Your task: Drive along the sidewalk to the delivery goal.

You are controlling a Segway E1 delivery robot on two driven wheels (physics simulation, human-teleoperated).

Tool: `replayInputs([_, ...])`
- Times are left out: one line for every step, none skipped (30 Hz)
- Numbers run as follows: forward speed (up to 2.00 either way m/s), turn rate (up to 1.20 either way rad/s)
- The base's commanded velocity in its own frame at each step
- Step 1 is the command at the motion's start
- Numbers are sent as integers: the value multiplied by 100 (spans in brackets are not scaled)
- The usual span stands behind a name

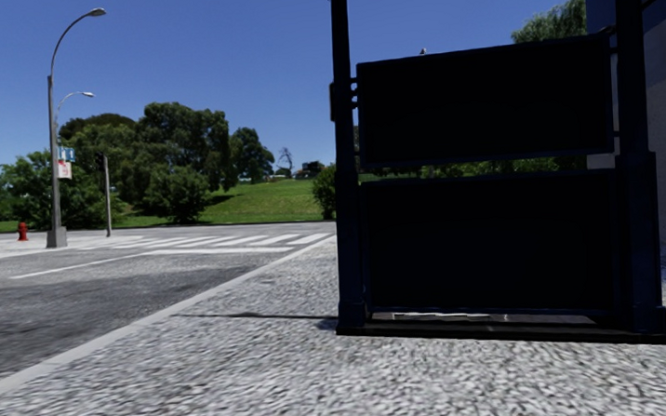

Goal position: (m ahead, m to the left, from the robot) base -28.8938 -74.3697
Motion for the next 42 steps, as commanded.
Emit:
replayInputs([121, -120])
replayInputs([119, -120])
replayInputs([119, -120])
replayInputs([118, -120])
replayInputs([118, -120])
replayInputs([117, -120])
replayInputs([117, -120])
replayInputs([113, -120])
replayInputs([108, -120])
replayInputs([105, -120])
replayInputs([105, -120])
replayInputs([105, -120])
replayInputs([105, -120])
replayInputs([105, -120])
replayInputs([105, -120])
replayInputs([105, -120])
replayInputs([105, -120])
replayInputs([105, -120])
replayInputs([105, -120])
replayInputs([105, -120])
replayInputs([105, -120])
replayInputs([105, -120])
replayInputs([105, -120])
replayInputs([105, -120])
replayInputs([105, -120])
replayInputs([105, -120])
replayInputs([105, -120])
replayInputs([105, -120])
replayInputs([105, -120])
replayInputs([105, -100])
replayInputs([107, -86])
replayInputs([108, -73])
replayInputs([108, -73])
replayInputs([108, -57])
replayInputs([108, -34])
replayInputs([108, -28])
replayInputs([108, -20])
replayInputs([108, -20])
replayInputs([109, -2])
replayInputs([111, 0])
replayInputs([113, 0])
replayInputs([113, 0])
